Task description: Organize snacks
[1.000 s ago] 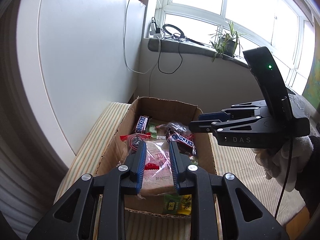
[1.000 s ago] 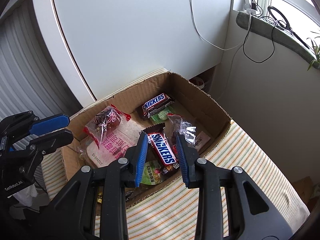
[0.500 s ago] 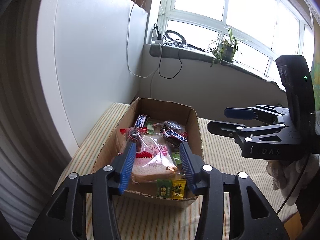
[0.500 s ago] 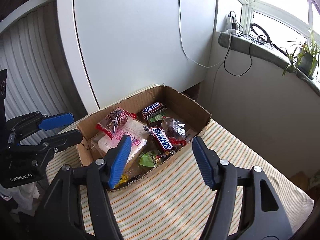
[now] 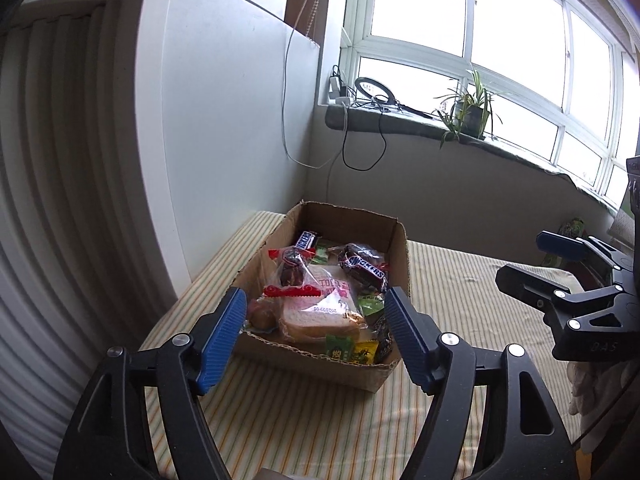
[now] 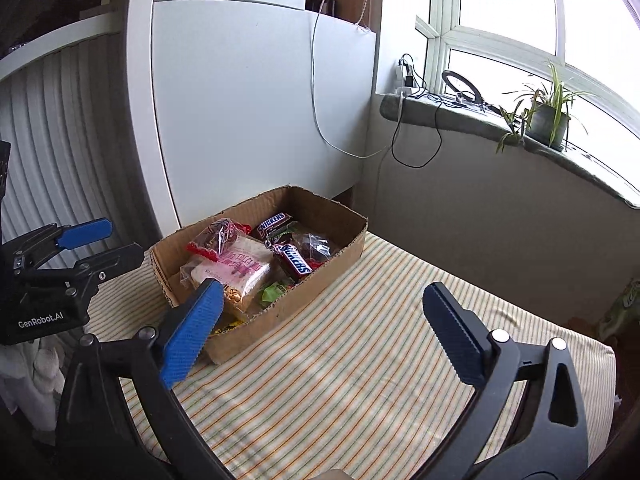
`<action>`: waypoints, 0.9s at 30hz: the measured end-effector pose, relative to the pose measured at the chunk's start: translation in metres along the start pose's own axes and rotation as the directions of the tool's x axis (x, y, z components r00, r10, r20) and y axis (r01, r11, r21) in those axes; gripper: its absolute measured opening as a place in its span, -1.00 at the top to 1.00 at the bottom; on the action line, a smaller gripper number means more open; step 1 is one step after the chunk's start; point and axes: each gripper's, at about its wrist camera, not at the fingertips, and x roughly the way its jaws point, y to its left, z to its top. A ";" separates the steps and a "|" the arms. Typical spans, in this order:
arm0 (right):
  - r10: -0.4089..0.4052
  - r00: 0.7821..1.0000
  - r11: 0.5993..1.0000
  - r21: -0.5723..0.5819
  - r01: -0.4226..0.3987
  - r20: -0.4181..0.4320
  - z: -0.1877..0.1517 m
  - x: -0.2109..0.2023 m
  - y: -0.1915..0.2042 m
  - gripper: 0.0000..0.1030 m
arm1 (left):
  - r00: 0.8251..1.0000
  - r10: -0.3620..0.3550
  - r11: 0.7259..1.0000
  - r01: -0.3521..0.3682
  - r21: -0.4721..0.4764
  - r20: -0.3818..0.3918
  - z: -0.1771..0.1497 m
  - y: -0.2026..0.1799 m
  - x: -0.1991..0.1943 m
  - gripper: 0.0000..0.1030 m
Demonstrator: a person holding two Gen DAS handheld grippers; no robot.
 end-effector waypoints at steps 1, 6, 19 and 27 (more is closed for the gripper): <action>0.000 1.000 1.000 0.004 0.000 -0.001 -0.001 -0.001 -0.001 -0.97 | 1.000 0.001 1.000 -0.001 -0.004 0.001 0.000 -0.001 -0.001 -0.39; -0.018 1.000 1.000 0.003 0.018 -0.001 -0.004 -0.010 -0.002 -0.97 | 1.000 0.012 1.000 -0.011 -0.008 0.015 -0.002 -0.003 -0.005 -0.46; -0.017 1.000 1.000 -0.010 0.017 -0.012 -0.013 -0.014 0.004 -0.97 | 1.000 0.020 1.000 -0.020 -0.007 0.012 -0.004 -0.006 -0.008 -0.55; -0.021 1.000 1.000 -0.012 0.021 -0.006 -0.013 -0.016 0.004 -0.97 | 1.000 0.020 1.000 -0.020 0.000 0.016 -0.003 -0.010 -0.010 -0.55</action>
